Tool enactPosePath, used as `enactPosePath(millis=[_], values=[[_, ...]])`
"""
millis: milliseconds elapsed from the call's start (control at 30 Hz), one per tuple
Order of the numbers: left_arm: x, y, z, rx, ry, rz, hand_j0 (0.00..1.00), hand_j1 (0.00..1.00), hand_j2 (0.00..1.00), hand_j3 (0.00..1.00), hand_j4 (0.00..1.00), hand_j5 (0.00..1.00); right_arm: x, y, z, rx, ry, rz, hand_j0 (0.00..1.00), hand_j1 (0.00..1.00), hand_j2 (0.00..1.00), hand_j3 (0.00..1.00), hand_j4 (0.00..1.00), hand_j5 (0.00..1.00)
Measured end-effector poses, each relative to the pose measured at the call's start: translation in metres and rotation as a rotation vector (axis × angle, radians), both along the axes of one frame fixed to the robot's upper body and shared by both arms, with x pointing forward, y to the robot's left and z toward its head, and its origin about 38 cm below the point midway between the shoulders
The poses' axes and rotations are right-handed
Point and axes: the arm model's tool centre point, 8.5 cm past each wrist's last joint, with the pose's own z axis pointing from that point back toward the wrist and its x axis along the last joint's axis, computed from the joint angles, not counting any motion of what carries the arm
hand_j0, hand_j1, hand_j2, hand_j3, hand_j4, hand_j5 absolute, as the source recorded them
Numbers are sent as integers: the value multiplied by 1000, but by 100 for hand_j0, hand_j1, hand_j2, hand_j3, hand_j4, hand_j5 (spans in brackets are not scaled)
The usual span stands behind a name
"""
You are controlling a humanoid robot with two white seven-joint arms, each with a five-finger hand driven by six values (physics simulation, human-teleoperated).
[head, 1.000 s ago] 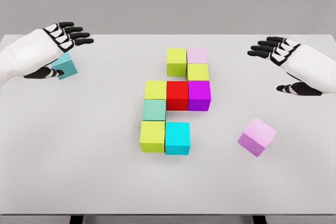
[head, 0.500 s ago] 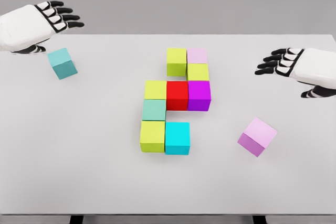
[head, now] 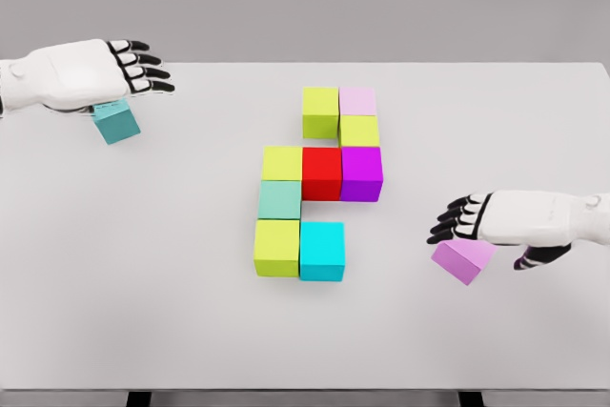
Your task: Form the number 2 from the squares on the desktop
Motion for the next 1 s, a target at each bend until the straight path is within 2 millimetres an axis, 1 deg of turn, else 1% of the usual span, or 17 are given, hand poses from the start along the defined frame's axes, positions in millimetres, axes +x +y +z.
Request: enactPosePath(millis=[67, 167, 300, 367, 533, 700, 733, 800, 867, 900, 933, 967, 1000], values=[[2, 4, -4, 20, 12, 10, 100, 100, 100, 100, 100, 100, 0, 2, -2, -3, 6, 6, 100, 100, 100, 100, 100, 100], [6, 16, -14, 41, 39, 49, 100, 100, 100, 100, 100, 100, 5, 2, -6, -4, 12, -2, 100, 100, 100, 100, 100, 100], [22, 33, -25, 46, 60, 125, 100, 100, 100, 100, 100, 100, 18, 4, -22, -12, 33, -19, 100, 100, 100, 100, 100, 100], [28, 39, -25, 42, 61, 155, 100, 100, 100, 100, 100, 100, 21, 6, -26, -13, 39, -21, 100, 100, 100, 100, 100, 100], [44, 50, -34, -27, 123, 255, 100, 100, 100, 100, 100, 100, 24, 10, -31, -16, 48, -15, 100, 100, 100, 100, 100, 100], [51, 62, -40, -98, 176, 335, 100, 100, 100, 100, 100, 100, 24, 11, -33, -26, 55, -10, 100, 100, 100, 100, 100, 100], [52, 62, -41, -111, 185, 342, 100, 100, 100, 100, 100, 100, 23, 11, -34, -32, 61, -8, 97, 97, 97, 97, 97, 97], [54, 60, -44, -127, 198, 350, 100, 100, 100, 100, 100, 100, 23, 11, -35, -44, 66, -4, 84, 84, 84, 84, 84, 84], [57, 60, -46, -132, 207, 362, 100, 100, 100, 100, 100, 100, 23, 11, -34, -46, 69, -6, 74, 74, 74, 74, 74, 74], [59, 59, -49, -127, 218, 369, 100, 100, 100, 100, 100, 100, 23, 11, -34, -46, 69, -7, 67, 67, 67, 67, 67, 67], [60, 58, -51, -120, 229, 375, 100, 100, 100, 100, 100, 100, 23, 11, -34, -44, 71, -9, 64, 64, 64, 64, 64, 64], [62, 57, -52, -115, 235, 378, 100, 100, 100, 100, 100, 100, 23, 11, -34, -43, 73, -12, 64, 64, 64, 64, 64, 64], [63, 56, -54, -110, 242, 381, 100, 100, 100, 100, 100, 100, 24, 11, -33, -43, 74, -14, 60, 60, 60, 60, 60, 60]])
